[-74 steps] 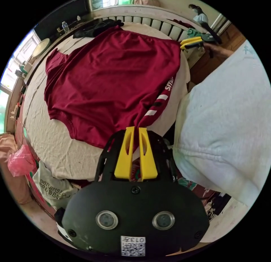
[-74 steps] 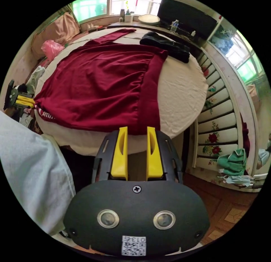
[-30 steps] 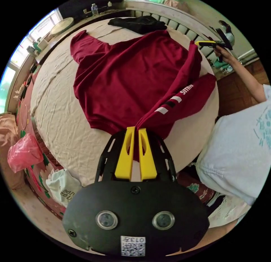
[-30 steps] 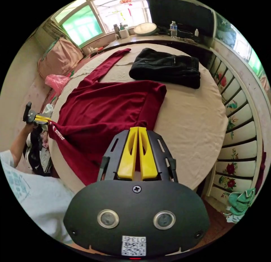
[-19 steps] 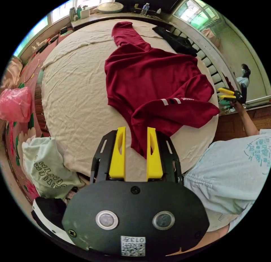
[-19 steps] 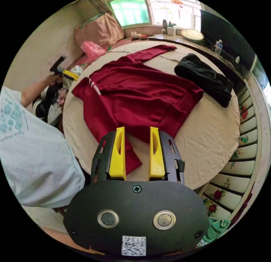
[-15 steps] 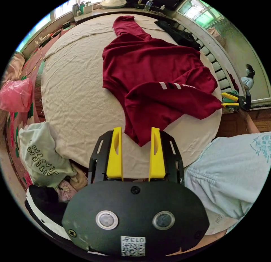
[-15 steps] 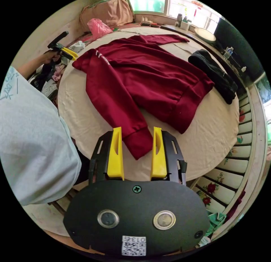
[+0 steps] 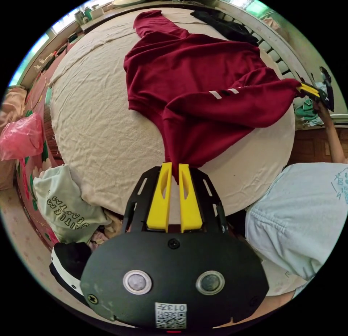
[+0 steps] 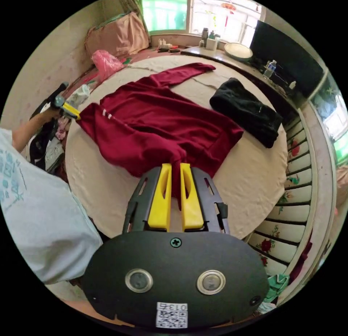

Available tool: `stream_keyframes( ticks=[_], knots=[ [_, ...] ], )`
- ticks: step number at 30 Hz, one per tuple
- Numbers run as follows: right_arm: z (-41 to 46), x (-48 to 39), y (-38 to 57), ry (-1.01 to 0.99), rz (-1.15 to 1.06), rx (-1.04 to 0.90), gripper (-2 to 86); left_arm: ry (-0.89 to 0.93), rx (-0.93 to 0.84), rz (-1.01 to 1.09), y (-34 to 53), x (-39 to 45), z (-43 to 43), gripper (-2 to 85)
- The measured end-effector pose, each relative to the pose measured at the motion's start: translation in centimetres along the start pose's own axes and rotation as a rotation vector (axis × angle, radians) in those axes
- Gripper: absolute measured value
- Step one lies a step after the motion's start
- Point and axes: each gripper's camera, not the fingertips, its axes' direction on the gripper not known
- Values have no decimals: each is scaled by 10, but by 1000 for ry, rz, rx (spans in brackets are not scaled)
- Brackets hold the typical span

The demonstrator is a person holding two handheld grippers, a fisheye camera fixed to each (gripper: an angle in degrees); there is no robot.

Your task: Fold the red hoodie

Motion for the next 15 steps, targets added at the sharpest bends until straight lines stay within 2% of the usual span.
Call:
stream_keyframes(
  ticks=[4, 9, 15],
  knots=[
    [12, 72, -29, 4, 252, 127, 83, -1, -40, -25, -7, -6, 14, 20],
    [17, 106, 5, -42, 313, 35, 121, 9, -11, -39, -1, -12, 13, 20],
    [50, 111, 65, -197, 405, -67, 135, 29, 1, -60, 3, -20, 11, 24]
  ],
)
